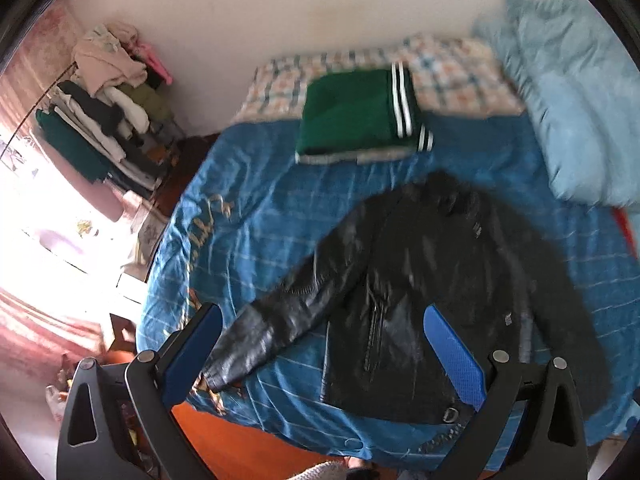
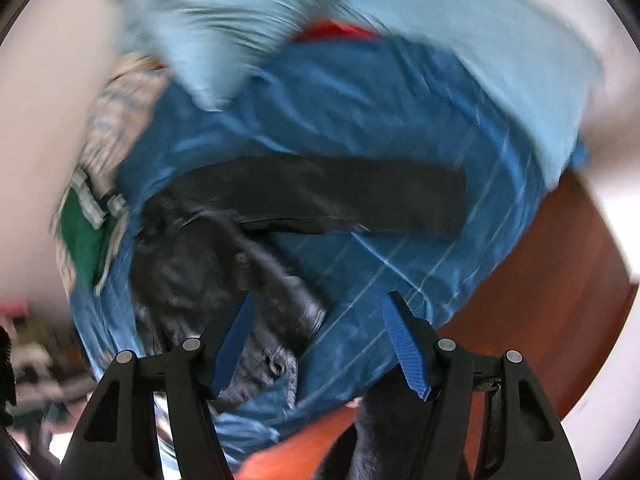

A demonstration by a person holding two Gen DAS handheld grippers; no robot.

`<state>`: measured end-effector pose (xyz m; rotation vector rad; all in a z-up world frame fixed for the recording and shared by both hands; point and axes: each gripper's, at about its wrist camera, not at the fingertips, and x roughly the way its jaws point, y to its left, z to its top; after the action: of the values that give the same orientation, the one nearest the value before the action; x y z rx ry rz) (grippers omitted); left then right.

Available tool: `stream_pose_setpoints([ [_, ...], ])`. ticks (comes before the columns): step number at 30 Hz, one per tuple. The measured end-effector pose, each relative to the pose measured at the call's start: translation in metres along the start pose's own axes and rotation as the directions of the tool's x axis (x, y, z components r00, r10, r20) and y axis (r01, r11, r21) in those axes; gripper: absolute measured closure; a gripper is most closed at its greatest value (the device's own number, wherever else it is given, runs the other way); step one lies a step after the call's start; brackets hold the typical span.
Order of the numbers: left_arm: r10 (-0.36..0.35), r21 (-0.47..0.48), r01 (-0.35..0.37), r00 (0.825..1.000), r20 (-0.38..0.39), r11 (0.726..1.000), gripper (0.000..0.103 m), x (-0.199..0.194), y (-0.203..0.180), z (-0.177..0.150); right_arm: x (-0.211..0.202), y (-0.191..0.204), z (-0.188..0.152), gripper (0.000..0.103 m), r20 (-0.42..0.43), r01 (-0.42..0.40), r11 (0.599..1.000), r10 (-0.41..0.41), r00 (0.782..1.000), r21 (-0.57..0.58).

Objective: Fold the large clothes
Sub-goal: 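Grasp the jacket sleeve cuff with the right gripper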

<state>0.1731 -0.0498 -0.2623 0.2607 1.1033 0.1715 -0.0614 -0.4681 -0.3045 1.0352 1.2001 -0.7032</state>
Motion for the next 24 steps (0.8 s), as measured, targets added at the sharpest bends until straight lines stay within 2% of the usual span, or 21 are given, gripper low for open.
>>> stream_pose_setpoints([
  [4,0.02,0.02,-0.018,0.994,-0.111,1.0,0.0,0.067,-0.036,-0.014,0.096,-0.079,0.033,0.034,-0.028,-0.066,0.969,0.075,0.997,0.239],
  [5,0.026,0.024,-0.023,0.991,-0.133,0.999,0.0,0.08,-0.043,-0.018,0.123,-0.104,0.039,0.034,-0.032,-0.081,0.943,0.096,0.995,0.322],
  [8,0.042,0.025,-0.038,0.98,-0.193,0.999,0.0,0.122,-0.065,-0.031,0.184,-0.142,0.047,0.033,-0.078,-0.093,0.881,0.145,0.986,0.464],
  [10,0.051,0.025,-0.046,0.968,-0.245,0.999,0.0,0.149,-0.079,-0.037,0.222,-0.167,0.048,0.033,-0.048,-0.164,0.807,0.231,0.972,0.568],
  [12,0.053,0.011,-0.052,0.952,-0.301,0.999,0.0,0.175,-0.09,-0.044,0.248,-0.182,0.049,0.03,-0.013,-0.2,0.733,0.274,0.962,0.65],
  [14,0.045,0.002,-0.047,0.941,-0.337,0.999,0.0,0.195,-0.102,-0.049,0.254,-0.188,0.049,0.028,0.037,-0.216,0.657,0.274,0.961,0.722],
  [15,0.041,0.003,-0.042,0.939,-0.342,0.999,0.0,0.201,-0.109,-0.049,0.249,-0.187,0.048,0.03,0.073,-0.228,0.634,0.262,0.962,0.739],
  [16,0.04,0.013,-0.037,0.939,-0.341,0.999,0.0,0.208,-0.117,-0.049,0.24,-0.186,0.046,0.049,0.104,-0.221,0.621,0.219,0.97,0.752],
  [17,0.037,0.021,-0.032,0.942,-0.335,0.999,0.0,0.212,-0.123,-0.048,0.232,-0.183,0.044,0.071,0.116,-0.206,0.62,0.183,0.976,0.757],
  [18,0.032,0.033,-0.023,0.945,-0.324,0.999,0.0,0.213,-0.129,-0.047,0.225,-0.18,0.04,0.079,0.13,-0.199,0.618,0.154,0.979,0.761],
  [19,0.025,0.04,-0.013,0.949,-0.315,0.999,0.0,0.214,-0.134,-0.045,0.22,-0.178,0.039,0.091,0.147,-0.204,0.618,0.142,0.979,0.759],
  [20,0.016,0.045,-0.003,0.952,-0.305,0.999,0.0,0.215,-0.139,-0.043,0.212,-0.173,0.037,0.096,0.187,-0.236,0.633,0.145,0.972,0.737],
  [21,0.007,0.05,0.008,0.955,-0.297,0.999,0.0,0.215,-0.144,-0.041,0.202,-0.164,0.043,0.098,0.198,-0.244,0.664,0.146,0.969,0.707],
  [22,-0.002,0.052,0.018,0.957,-0.291,0.999,0.0,0.216,-0.147,-0.038,0.195,-0.155,0.048,0.098,0.211,-0.253,0.711,0.148,0.966,0.656],
  [24,-0.025,0.049,0.041,0.959,-0.282,0.998,0.0,0.216,-0.152,-0.034,0.193,-0.139,0.059,0.098,0.22,-0.292,0.762,0.199,0.955,0.578],
])
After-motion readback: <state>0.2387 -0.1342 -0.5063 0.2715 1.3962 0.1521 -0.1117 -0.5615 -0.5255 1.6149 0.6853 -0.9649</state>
